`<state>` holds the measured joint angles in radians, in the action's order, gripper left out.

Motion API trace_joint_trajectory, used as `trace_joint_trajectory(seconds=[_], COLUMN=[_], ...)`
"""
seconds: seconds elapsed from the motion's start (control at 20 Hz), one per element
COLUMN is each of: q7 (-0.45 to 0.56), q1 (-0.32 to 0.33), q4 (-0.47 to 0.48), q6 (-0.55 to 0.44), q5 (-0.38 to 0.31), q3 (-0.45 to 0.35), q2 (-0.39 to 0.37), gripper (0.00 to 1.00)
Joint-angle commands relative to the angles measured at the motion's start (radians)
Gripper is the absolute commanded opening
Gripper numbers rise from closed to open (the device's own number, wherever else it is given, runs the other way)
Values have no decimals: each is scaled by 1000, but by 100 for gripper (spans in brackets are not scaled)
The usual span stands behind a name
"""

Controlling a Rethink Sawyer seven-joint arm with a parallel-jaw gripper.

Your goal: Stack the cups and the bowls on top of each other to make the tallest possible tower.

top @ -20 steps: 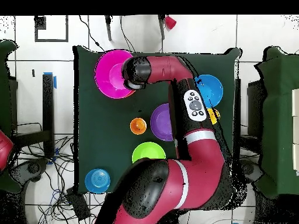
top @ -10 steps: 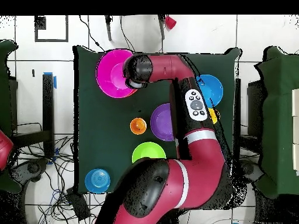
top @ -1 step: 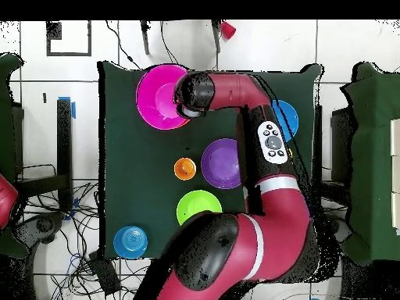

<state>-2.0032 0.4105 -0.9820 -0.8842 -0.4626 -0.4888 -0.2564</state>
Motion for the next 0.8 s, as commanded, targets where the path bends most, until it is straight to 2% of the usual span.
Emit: trace_joint_trajectory(seconds=[0.05, 0.15, 0.35, 0.8], q7=[344, 322, 346, 332], q1=[46, 50, 60, 49], q4=[-24, -47, -34, -51], q6=[-68, -4, -53, -36], q5=[-187, -192, -167, -189], q3=[108, 109, 98, 127], q2=[112, 107, 130, 103], gripper=[0, 0, 0, 0])
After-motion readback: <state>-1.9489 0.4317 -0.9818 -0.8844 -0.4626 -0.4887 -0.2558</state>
